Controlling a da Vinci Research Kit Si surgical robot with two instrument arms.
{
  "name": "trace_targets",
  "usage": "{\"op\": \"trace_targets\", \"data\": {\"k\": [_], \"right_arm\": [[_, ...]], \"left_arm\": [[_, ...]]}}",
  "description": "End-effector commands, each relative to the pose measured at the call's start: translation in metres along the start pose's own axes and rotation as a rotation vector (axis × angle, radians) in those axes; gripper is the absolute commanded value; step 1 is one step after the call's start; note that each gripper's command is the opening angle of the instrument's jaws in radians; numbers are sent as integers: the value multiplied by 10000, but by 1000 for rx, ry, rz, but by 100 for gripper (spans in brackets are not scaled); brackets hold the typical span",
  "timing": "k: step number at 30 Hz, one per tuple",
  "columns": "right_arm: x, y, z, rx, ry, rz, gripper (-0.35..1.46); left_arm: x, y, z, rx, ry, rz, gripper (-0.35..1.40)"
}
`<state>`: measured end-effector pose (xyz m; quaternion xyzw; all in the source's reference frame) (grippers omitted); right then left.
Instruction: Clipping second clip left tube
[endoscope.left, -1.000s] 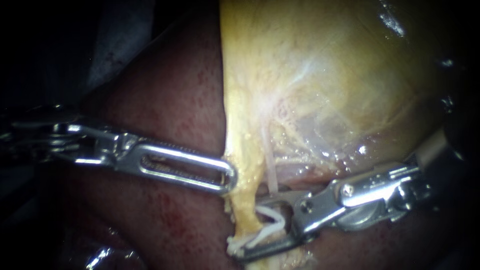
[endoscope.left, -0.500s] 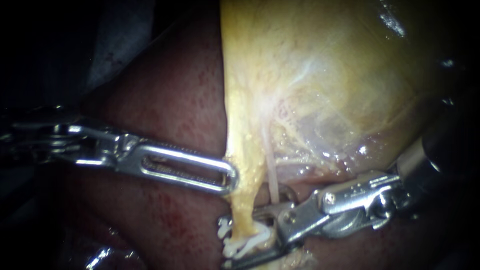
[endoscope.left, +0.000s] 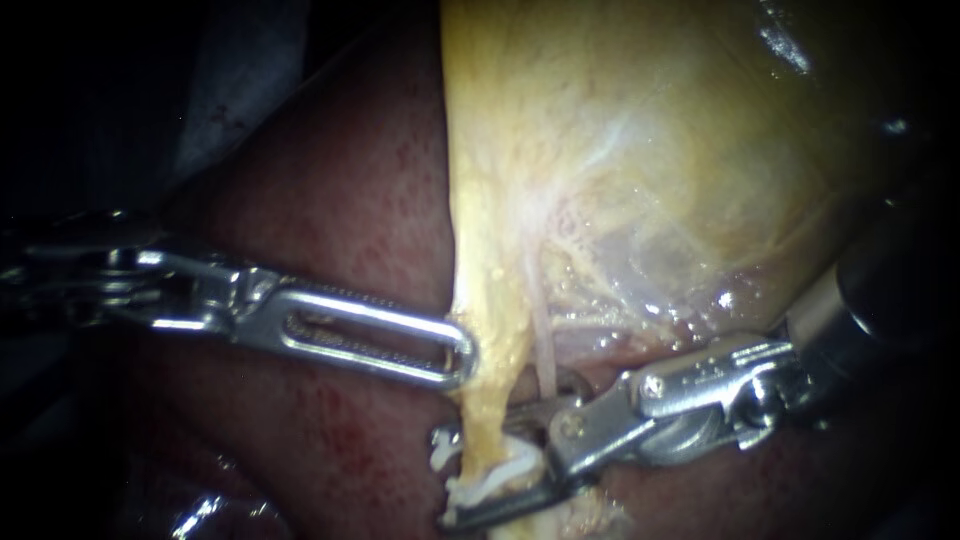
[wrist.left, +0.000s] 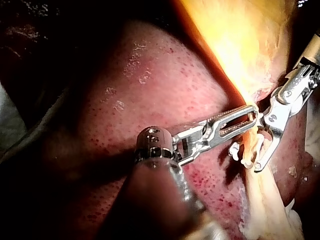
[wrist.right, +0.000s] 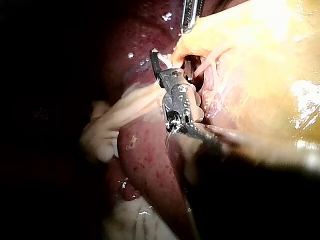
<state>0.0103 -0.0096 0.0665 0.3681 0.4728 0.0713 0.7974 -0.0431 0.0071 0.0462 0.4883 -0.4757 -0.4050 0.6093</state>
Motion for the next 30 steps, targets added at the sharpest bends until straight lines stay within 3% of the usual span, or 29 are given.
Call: {"op": "trace_targets", "data": {"k": [1,4,10,30], "right_arm": [[0,1,0,-1,0,6,36],[-1,5,-1,-1,1,12,24],[-6,12,-8,2,-2,75,-34],[-8,11,-9,0,-2,91,-35]], "left_arm": [[0,0,0,0,0,0,-35],[0,0,0,0,0,0,-35],[0,1,1,-1,0,0,-35],[0,1,2,-1,-1,0,-35]]}}
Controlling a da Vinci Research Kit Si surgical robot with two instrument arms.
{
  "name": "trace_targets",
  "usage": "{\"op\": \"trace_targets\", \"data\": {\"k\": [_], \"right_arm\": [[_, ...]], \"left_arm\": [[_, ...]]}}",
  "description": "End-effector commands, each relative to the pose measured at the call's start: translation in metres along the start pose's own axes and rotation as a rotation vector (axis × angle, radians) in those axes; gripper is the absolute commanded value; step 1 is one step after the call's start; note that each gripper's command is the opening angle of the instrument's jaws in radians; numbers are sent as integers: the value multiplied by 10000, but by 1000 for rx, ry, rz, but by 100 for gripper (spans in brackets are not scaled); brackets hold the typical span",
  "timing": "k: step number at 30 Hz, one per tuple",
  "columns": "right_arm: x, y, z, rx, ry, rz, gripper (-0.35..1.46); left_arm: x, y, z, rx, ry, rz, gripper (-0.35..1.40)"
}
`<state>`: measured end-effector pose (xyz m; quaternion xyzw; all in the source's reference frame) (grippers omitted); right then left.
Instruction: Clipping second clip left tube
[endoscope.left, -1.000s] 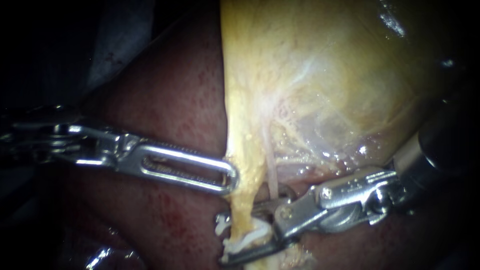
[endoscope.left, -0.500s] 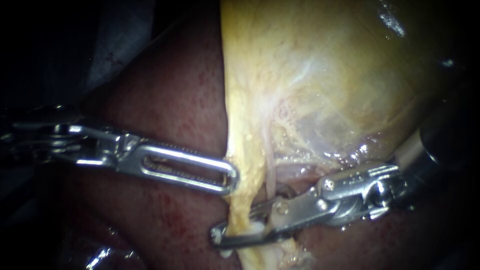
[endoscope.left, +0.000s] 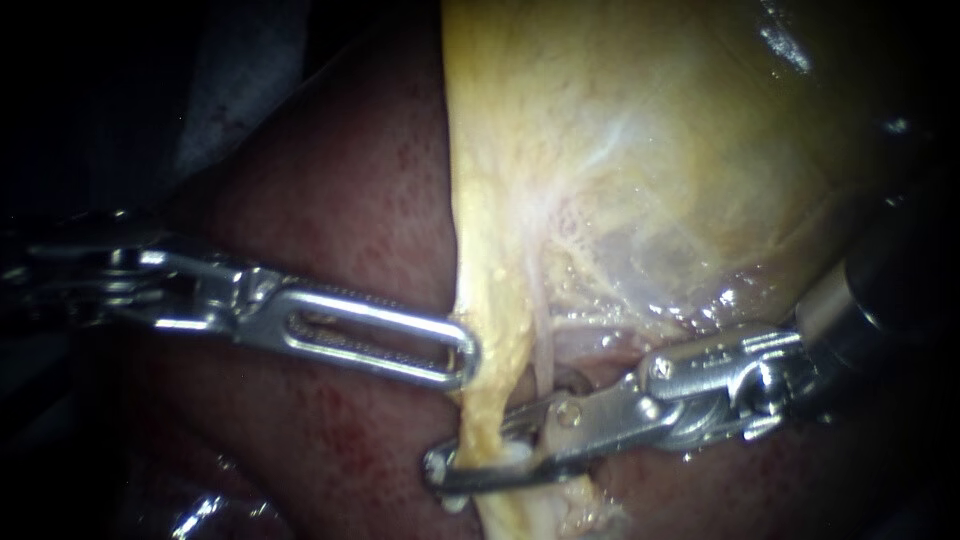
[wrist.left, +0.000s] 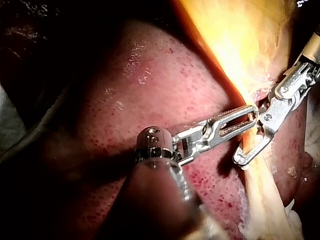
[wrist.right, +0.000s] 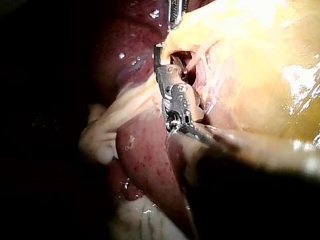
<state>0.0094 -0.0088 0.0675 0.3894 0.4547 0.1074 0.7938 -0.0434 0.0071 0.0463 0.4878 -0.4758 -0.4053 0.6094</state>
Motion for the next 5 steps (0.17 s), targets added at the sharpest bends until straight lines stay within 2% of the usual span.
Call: {"op": "trace_targets", "data": {"k": [1,5], "right_arm": [[0,0,0,0,0,0,-35],[-1,0,-1,0,0,-1,-35]], "left_arm": [[0,0,0,0,0,0,-35],[0,1,1,-3,-3,0,-35]]}}
